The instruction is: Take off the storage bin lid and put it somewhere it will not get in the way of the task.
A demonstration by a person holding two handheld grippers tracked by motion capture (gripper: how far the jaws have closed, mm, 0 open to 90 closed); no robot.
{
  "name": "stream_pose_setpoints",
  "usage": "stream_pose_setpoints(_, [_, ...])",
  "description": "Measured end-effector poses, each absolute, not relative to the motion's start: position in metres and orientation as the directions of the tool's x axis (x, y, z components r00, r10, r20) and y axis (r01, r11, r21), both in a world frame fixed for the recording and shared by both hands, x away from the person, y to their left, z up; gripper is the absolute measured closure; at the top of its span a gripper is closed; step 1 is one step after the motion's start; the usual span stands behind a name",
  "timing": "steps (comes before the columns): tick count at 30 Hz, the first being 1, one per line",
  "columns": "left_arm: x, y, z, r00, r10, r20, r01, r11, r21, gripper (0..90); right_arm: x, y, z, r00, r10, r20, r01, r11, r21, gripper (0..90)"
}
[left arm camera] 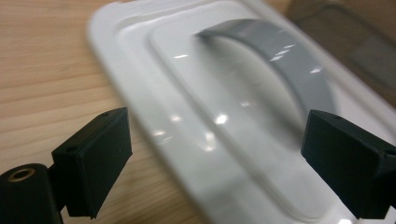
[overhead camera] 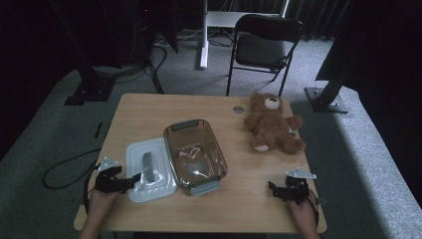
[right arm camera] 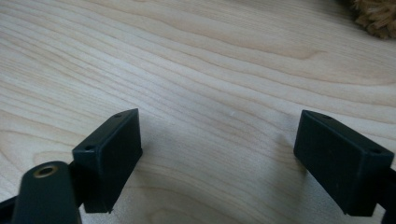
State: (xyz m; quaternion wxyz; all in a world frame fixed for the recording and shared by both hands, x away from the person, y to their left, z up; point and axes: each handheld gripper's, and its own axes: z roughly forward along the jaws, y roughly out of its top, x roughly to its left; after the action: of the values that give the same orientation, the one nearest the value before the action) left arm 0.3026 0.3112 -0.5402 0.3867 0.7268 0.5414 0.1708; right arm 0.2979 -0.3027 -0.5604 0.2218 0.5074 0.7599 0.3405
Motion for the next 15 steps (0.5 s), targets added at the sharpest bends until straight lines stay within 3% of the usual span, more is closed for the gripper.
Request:
stream_pose_setpoints(2, [0.303,0.316,-0.542,0.343,0.916,-0.208,0.679,-0.089,0.729,0.7,0.298,-0.303,-0.560,-0.384,0.923,0.004,0.621,0.254,0.742,14.7])
stream_pose_setpoints(12, [0.296,0.329,-0.548,0.132,0.988,-0.086,0.701,-0.031,0.712,0.7,0.302,-0.302,-0.554,-0.400,0.916,-0.027,0.599,0.284,0.749,14.6])
stream_pose_setpoints(15, [0.296,0.333,-0.551,0.102,0.990,-0.097,0.701,-0.002,0.713,0.7,0.303,-0.303,-0.541,-0.389,0.920,-0.049,0.564,0.280,0.777,14.7])
